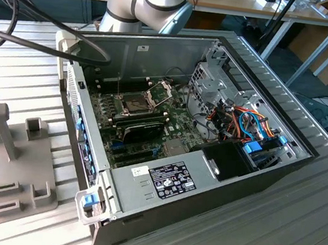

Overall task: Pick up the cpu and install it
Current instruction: 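Pick up the cpu and move it towards the insertion slot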

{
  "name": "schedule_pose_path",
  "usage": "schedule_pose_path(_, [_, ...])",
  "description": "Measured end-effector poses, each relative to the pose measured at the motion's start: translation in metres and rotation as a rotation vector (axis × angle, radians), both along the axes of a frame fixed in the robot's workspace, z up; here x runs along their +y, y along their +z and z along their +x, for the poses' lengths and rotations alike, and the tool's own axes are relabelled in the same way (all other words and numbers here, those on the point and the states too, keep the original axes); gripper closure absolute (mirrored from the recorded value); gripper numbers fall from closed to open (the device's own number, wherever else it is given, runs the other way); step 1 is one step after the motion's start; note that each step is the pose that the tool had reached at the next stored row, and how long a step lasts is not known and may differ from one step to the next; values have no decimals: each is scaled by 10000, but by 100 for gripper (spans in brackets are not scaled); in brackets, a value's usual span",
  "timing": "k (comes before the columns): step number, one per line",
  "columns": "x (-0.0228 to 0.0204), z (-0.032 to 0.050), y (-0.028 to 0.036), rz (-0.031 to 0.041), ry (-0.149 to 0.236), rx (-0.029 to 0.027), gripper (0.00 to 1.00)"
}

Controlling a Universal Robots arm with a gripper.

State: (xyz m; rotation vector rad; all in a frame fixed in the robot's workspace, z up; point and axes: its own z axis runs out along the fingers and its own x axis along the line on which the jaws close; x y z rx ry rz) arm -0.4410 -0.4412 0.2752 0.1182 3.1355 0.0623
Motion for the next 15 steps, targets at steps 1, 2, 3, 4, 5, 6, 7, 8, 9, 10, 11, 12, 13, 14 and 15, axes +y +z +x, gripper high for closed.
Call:
schedule_pose_path(1, [0,0,-6,1,0,-1,58])
schedule_pose_path(2, [0,0,-10,1,0,0,58])
schedule_pose_path(3, [0,0,-13,0,0,0,58])
schedule_pose_path(4, [0,0,-17,0,0,0,58])
schedule_pose_path(5, [0,0,-21,0,0,0,58])
schedule_pose_path(6, [0,0,-27,0,1,1,58])
schedule_pose_path(7, [0,0,-31,0,0,0,58])
schedule_pose_path(8, [0,0,-35,0,0,0,58])
schedule_pose_path(9, [0,0,-40,0,0,0,58])
schedule_pose_path(10, [0,0,-44,0,1,0,58])
schedule_pose_path(11, [0,0,-48,0,0,0,58])
schedule_pose_path(12, [0,0,-53,1,0,-1,58])
schedule_pose_path(13, [0,0,-56,0,0,0,58])
schedule_pose_path(14, [0,0,-59,0,0,0,58])
schedule_pose_path(15, [0,0,-63,0,0,0,58])
